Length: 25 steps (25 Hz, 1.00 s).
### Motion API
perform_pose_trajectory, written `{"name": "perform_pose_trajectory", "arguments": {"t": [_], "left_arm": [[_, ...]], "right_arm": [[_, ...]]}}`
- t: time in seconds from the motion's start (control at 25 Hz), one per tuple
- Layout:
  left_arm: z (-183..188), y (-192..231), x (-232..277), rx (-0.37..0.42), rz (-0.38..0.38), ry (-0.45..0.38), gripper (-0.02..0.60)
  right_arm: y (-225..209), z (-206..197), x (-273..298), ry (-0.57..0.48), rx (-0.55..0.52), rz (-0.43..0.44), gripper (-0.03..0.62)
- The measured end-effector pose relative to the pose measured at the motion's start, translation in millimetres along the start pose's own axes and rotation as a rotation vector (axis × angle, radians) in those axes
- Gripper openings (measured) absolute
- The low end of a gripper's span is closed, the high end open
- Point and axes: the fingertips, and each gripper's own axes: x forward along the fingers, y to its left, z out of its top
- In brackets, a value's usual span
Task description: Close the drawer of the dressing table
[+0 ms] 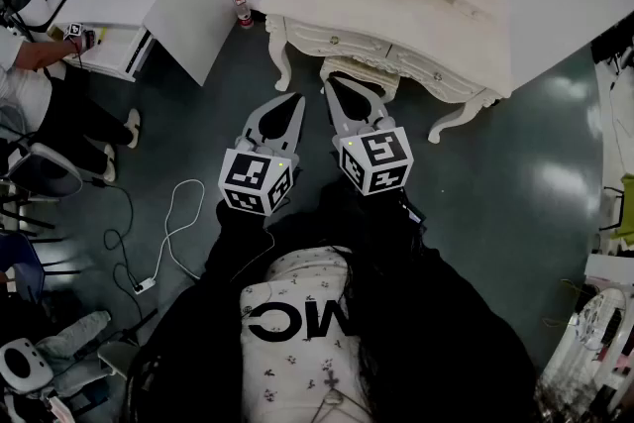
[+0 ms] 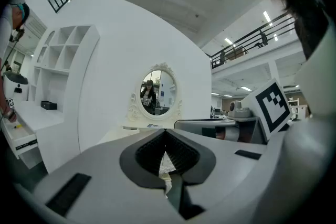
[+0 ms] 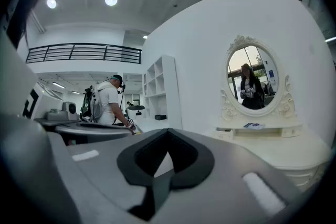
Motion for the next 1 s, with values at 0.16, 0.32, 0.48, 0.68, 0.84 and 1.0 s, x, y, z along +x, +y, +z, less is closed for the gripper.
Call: {"name": "perform_pose_trajectory", "arguments": {"t": [0.16, 0.32, 0.48, 0.68, 0.84, 1.0], "left_arm": [[0, 2, 11, 0.002, 0.004, 0.008, 0.0], [0, 8, 25, 0.0, 0.013, 0.016, 0.0], [-1, 15, 43, -0.004, 0.026, 0.029, 0.0], [3, 22, 78, -0.014, 0.045, 0.044, 0.0], [12, 25, 106, -0.023, 0.056, 0.042, 0.0], [14, 24, 133, -0.022, 0.07, 0.054, 0.0]], "right_arm": [[-11, 1, 6, 0.005, 0.003, 0.0, 0.008], [-21, 1, 16, 0.002, 0.006, 0.007, 0.008], [-37, 2, 29, 0.007, 0.007, 0.022, 0.008], [-67, 8, 48, 0.021, 0.005, 0.046, 0.008], [-92, 17, 60, 0.025, 0.004, 0.062, 0.008], [-120, 19, 68, 0.032, 0.013, 0.071, 0.008]]}}
